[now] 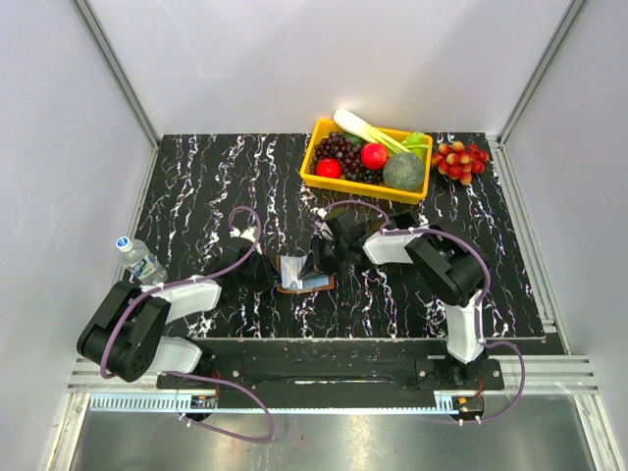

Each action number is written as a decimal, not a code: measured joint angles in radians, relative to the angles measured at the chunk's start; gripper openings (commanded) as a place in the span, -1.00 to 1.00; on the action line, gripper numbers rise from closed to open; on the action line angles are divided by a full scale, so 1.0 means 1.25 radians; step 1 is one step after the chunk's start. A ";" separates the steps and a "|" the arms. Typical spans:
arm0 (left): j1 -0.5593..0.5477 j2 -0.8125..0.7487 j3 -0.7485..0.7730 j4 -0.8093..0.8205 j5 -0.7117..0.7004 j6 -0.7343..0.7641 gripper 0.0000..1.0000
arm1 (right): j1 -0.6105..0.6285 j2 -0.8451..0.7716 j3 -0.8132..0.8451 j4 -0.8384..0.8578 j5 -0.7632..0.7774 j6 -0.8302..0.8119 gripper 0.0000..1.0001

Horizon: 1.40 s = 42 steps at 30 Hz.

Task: Put the credit cards into the card holder
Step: Insert the credit card into the card holder.

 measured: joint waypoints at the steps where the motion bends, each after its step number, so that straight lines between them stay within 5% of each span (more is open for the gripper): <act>1: 0.000 0.000 0.000 0.000 0.000 0.000 -1.00 | 0.000 0.000 0.000 0.000 0.000 0.000 -0.62; 14: -0.002 -0.002 0.000 0.012 -0.001 0.000 -1.00 | 0.016 -0.109 -0.076 -0.006 0.135 0.001 -0.20; 27: -0.003 -0.040 0.000 -0.050 -0.002 0.015 -1.00 | 0.009 -0.266 -0.082 -0.126 0.266 -0.049 -0.21; 42: -0.003 -0.049 0.038 -0.148 0.011 0.054 -1.00 | -0.173 -0.393 -0.049 -0.394 0.464 -0.165 -0.14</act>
